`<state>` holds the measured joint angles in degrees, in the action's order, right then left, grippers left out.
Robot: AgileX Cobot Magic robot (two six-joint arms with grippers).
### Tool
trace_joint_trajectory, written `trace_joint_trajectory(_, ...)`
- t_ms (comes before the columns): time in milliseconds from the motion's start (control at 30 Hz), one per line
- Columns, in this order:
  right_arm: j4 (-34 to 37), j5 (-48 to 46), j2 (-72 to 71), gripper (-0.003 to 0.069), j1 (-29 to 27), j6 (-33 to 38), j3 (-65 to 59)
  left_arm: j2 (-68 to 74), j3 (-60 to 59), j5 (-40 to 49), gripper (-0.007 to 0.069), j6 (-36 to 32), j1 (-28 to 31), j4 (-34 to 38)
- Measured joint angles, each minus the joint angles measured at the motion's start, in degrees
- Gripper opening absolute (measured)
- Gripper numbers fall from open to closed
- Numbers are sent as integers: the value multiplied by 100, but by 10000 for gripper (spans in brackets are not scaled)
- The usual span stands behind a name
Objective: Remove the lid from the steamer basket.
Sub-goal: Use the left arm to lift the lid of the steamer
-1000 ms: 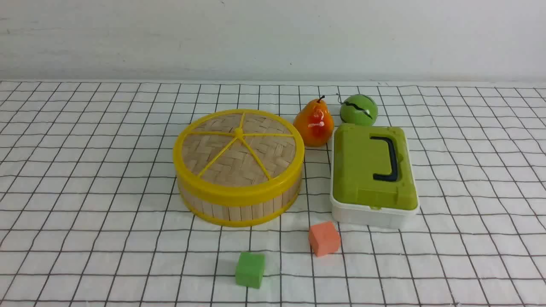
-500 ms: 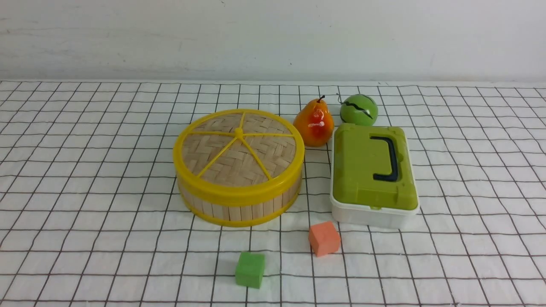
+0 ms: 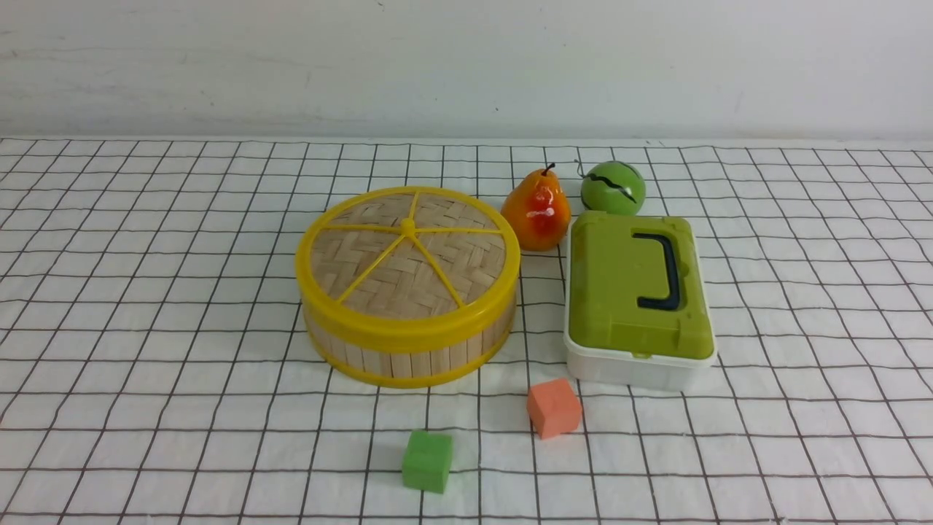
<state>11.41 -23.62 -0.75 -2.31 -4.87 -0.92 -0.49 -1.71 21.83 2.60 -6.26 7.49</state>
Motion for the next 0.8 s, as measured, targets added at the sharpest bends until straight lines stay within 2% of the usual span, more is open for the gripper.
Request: trace_joint_trajectory(800, 0, 0, 0, 240, 0, 0, 0, 0, 0, -109, 72, 0, 0, 0)
